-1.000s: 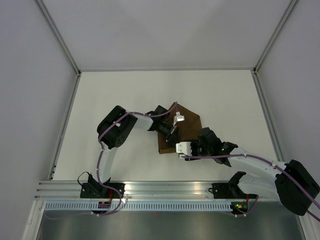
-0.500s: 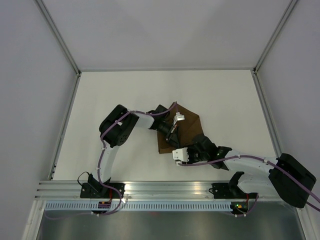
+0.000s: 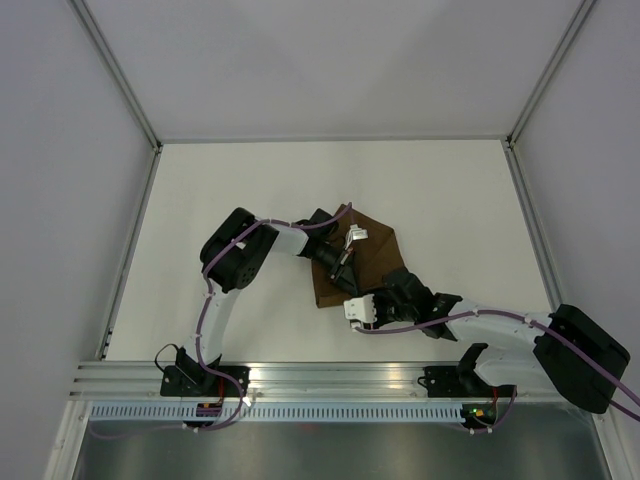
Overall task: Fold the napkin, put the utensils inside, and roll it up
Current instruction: Roll the napkin with the utensil
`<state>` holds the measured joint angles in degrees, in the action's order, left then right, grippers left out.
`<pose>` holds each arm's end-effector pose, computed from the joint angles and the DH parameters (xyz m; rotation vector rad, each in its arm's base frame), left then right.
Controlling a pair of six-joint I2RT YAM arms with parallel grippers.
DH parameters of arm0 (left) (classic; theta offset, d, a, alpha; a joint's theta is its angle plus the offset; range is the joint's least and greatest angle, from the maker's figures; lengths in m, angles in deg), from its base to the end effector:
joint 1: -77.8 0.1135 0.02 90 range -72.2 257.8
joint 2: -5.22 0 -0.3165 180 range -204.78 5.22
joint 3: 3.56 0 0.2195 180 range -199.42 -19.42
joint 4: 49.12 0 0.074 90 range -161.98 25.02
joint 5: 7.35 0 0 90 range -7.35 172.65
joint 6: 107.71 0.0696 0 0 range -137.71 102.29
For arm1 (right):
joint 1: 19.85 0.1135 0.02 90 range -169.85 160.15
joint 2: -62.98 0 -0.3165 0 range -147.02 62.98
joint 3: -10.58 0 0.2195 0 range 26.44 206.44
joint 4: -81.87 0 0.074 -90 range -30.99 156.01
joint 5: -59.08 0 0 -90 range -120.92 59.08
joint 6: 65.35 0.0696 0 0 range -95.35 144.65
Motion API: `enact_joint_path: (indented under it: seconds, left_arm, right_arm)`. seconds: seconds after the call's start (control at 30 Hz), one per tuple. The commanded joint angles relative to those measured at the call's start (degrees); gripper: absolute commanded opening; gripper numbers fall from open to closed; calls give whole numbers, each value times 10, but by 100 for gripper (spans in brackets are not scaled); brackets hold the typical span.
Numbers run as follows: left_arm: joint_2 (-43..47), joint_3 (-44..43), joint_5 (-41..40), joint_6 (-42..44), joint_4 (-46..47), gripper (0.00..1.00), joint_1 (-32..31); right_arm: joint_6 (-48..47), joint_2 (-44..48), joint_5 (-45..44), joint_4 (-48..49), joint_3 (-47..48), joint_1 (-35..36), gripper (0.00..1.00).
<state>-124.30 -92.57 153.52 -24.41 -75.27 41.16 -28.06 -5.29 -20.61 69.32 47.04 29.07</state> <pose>0.3031 -0.3074 0.1262 -0.9689 -2.2464 1.7852 0.1163 0.1523 0.1922 -1.8655 1.4063 0.1780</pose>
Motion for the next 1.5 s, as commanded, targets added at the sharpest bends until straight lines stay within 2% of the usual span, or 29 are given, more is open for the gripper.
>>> enact_joint_path:
  seconds: [0.0,0.3,0.5,1.07,1.17,1.3,1.47]
  left_arm:
    - [-33,7,-65,27,-32,2,4]
    - [-36,6,-67,27,-36,2,7]
    - [-36,4,-65,35,-51,2,8]
    - [-51,-26,-51,64,-105,2,8]
    - [-53,-31,-50,65,-112,2,8]
    - [-52,-36,-48,66,-120,2,10]
    - [-50,-38,-46,86,-127,2,11]
  right_arm:
    - [-10,16,-11,13,-3,2,50]
    - [-14,-7,-12,3,9,9,52]
    - [-24,-19,-24,43,-4,11,52]
    - [-49,-86,-7,-20,29,11,51]
    - [-50,-99,1,-49,38,12,49]
    - [-51,-118,7,-87,58,11,38]
    - [-49,-143,12,-124,73,12,32]
